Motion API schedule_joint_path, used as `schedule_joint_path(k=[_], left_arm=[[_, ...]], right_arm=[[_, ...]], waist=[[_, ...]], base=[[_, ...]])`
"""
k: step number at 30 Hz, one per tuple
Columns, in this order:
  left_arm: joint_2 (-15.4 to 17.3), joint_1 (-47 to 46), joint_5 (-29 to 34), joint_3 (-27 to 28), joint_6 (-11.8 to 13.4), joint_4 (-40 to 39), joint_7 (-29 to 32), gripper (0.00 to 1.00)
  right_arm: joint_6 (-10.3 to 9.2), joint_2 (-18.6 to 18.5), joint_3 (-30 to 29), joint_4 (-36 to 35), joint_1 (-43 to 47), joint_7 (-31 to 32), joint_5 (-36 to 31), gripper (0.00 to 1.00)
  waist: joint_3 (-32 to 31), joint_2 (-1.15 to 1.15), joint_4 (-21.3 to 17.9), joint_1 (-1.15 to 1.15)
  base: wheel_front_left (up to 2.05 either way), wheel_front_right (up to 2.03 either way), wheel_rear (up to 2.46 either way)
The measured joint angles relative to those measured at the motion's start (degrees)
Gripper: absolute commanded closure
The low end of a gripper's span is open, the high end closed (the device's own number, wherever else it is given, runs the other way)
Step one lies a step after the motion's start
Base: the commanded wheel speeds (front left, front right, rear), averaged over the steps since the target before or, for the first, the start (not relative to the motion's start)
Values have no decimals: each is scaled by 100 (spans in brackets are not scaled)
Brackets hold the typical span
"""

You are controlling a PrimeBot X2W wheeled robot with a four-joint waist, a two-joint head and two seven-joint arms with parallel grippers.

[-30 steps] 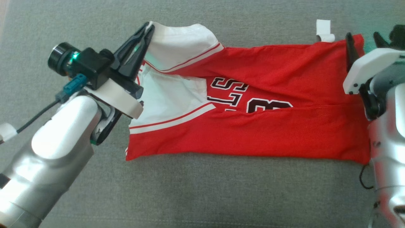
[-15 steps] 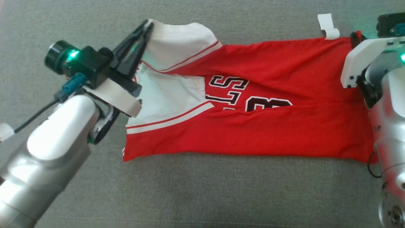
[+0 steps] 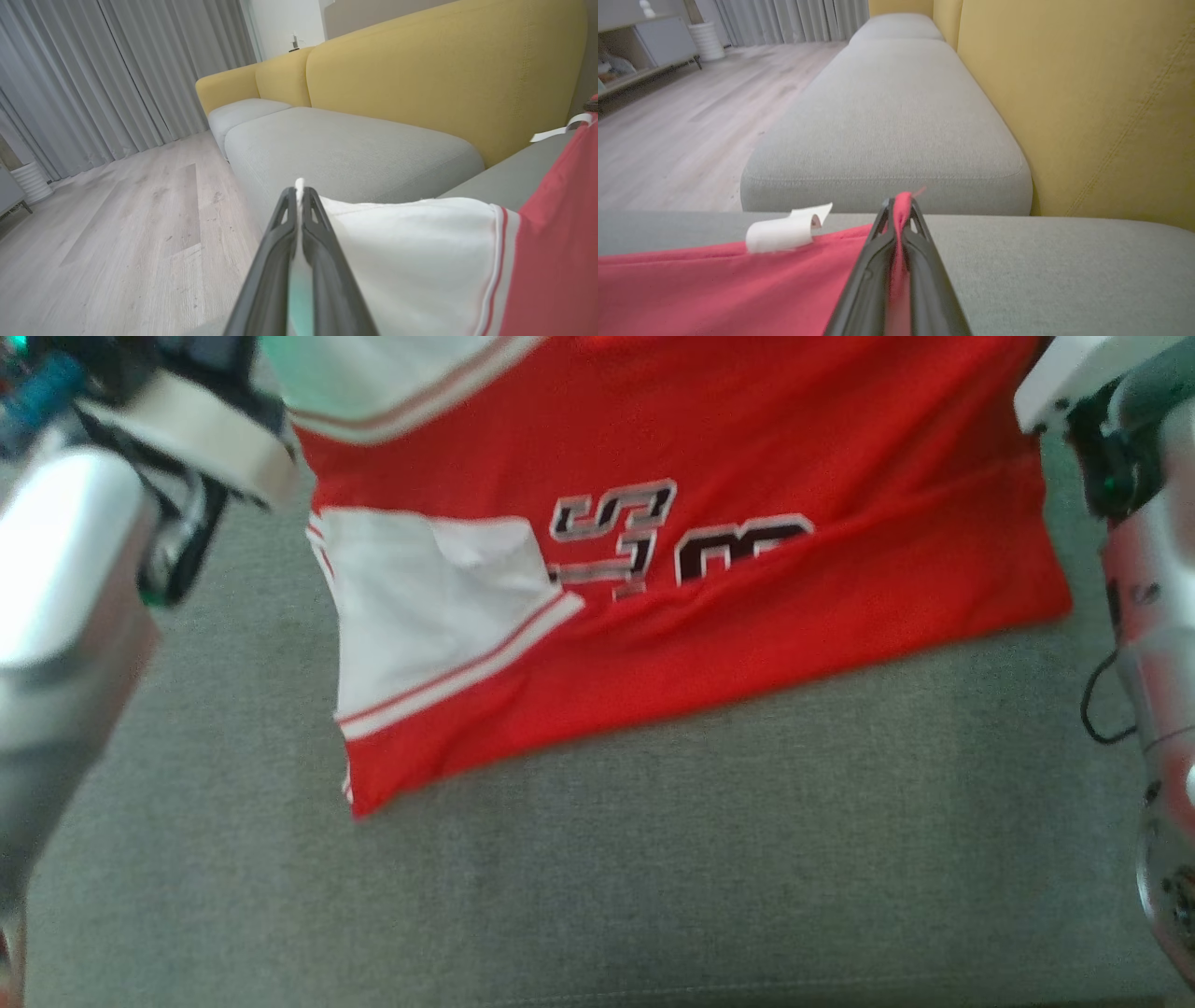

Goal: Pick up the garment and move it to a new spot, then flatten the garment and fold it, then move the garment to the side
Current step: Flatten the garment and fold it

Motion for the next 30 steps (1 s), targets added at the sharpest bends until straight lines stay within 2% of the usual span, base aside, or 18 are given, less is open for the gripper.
schedule_joint_path(k=[11, 15, 21, 26, 30], left_arm=[[-503, -762, 164, 180, -73, 1249, -479, 100], [-648, -736, 243, 186, -222, 1470, -533, 100], [-670, -292, 371, 204, -424, 1336, -563, 100], [-637, 310, 422, 287, -466, 1058, -563, 100], [-614, 822, 425, 193, -471, 812, -563, 100]], right_arm=[[0, 11, -59, 242, -270, -916, 567, 100], [0, 15, 165, 406, -249, -1016, 627, 100], [0, -183, 472, 601, -149, -1059, 811, 100], [0, -286, 832, 656, 243, -981, 1128, 100], [0, -549, 1203, 654, 619, -844, 1271, 100]], waist=[[82, 0, -185, 1], [-17, 0, -166, 0], [-222, 0, -75, 0], [-451, 0, -3, -1], [-617, 0, 88, -1]], base=[[0, 0, 0], [0, 0, 0], [0, 0, 0], [0, 0, 0], [0, 0, 0]])
